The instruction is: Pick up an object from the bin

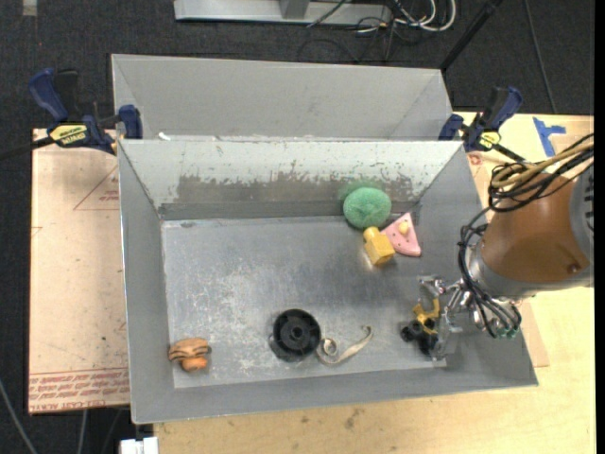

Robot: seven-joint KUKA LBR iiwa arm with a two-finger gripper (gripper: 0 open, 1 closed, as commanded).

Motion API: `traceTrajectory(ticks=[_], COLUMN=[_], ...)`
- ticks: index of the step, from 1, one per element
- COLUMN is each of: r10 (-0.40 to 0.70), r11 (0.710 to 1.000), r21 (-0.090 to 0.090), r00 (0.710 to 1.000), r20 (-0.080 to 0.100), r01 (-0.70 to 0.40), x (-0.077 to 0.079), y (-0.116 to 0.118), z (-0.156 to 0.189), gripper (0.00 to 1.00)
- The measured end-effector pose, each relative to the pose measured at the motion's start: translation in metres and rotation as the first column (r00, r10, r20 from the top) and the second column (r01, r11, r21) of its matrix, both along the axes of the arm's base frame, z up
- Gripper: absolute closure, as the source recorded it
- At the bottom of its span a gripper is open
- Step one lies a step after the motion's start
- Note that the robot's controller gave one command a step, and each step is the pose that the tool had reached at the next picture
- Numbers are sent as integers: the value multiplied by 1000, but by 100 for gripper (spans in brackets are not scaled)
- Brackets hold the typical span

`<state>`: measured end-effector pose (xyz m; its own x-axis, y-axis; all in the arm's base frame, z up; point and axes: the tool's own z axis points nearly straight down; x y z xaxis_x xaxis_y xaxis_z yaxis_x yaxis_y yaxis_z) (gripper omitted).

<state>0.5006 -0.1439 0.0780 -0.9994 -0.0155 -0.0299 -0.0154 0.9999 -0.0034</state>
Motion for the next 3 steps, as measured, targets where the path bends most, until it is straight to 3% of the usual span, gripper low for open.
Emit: traceTrajectory(ticks=[1,2,3], r10=[-7,-5,6], r11=[1000,1000,1000], r21=[5,2,7], r00=[1000,1000,999], r20=[-31,-21,-39], r01=[7,5,-6], x=[0,19,11], y=[6,4,6], z=[53,84,107], gripper=[100,100,100])
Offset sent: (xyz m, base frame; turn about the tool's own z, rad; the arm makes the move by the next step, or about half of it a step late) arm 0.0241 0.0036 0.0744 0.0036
